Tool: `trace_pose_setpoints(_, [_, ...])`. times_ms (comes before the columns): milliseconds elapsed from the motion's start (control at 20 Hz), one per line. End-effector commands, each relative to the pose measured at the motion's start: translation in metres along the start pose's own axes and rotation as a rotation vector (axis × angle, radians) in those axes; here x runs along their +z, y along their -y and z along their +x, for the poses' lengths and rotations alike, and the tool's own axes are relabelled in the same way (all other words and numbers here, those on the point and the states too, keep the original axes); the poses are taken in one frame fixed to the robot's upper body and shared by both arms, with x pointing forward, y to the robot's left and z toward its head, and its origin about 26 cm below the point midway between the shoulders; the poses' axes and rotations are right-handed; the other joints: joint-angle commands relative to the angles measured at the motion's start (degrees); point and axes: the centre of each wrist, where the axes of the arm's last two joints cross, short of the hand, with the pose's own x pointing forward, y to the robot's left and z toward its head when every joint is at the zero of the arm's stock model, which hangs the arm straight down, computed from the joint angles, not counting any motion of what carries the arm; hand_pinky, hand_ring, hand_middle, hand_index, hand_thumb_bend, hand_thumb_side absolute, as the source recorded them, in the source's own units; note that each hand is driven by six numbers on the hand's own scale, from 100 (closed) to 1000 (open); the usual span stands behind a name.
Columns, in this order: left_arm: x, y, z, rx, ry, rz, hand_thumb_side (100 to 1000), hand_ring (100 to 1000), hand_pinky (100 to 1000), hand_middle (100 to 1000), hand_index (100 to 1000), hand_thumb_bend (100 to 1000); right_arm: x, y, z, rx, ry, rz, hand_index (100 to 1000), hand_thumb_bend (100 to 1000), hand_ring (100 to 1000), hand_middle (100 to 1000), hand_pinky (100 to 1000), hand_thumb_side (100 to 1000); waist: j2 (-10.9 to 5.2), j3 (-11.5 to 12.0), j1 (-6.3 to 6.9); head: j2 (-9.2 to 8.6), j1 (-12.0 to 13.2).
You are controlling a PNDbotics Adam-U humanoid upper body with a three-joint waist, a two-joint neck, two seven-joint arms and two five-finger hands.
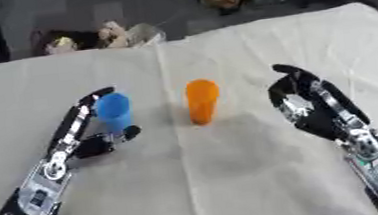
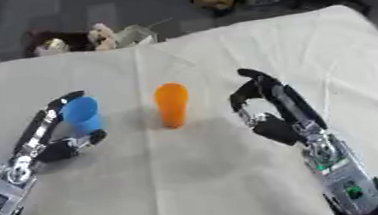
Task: Pour the contents of one cup into another cup.
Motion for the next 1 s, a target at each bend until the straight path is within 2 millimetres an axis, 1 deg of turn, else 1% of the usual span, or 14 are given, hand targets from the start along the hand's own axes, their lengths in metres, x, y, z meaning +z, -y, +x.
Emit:
trace_pose_setpoints(50, [-0.0069, -0.0071, 0.0063, -0.008, 0.018, 0.006, 557, 1000, 695, 774, 921, 766, -0.0052, 0.0065, 0.0081, 0.010, 0.036, -0.008, 937, 212, 689, 636, 808, 648, -0.86, -0.2, -0.04, -0.48, 0.1])
trace_pose_setpoints(250, [-0.0072, -0.0065, 0.0061, -0.012, 0.010, -0.001, 552, 1000, 682, 753, 916, 777, -0.0052, 0.0062, 0.0080, 0.009, 0.035, -0.007, 937, 211, 689, 636, 809, 649, -0.88, -0.3, -0.02, -0.45, 0.1])
trace_pose_setpoints(650, [-0.0080, -0.0051, 0.0050, -0.043, 0.001, -0.039, 501, 1000, 618, 678, 901, 799, -0.0053, 0.0063, 0.0081, 0.008, 0.036, -0.009, 937, 208, 689, 636, 808, 652, -0.88, -0.6, -0.04, -0.44, 0.1])
trace_pose_setpoints(800, [-0.0076, -0.0041, 0.0041, -0.057, -0.006, -0.051, 489, 1000, 590, 651, 898, 775, -0.0051, 0.0062, 0.0080, 0.007, 0.036, -0.009, 937, 206, 689, 636, 809, 652, -0.89, -0.7, 0.00, -0.39, 0.1])
trace_pose_setpoints(1000, [-0.0071, -0.0030, 0.0028, -0.064, -0.016, -0.056, 455, 1000, 542, 616, 891, 693, -0.0049, 0.0062, 0.0078, 0.007, 0.035, -0.009, 937, 204, 689, 636, 809, 653, -0.89, -0.7, 0.04, -0.38, 0.0])
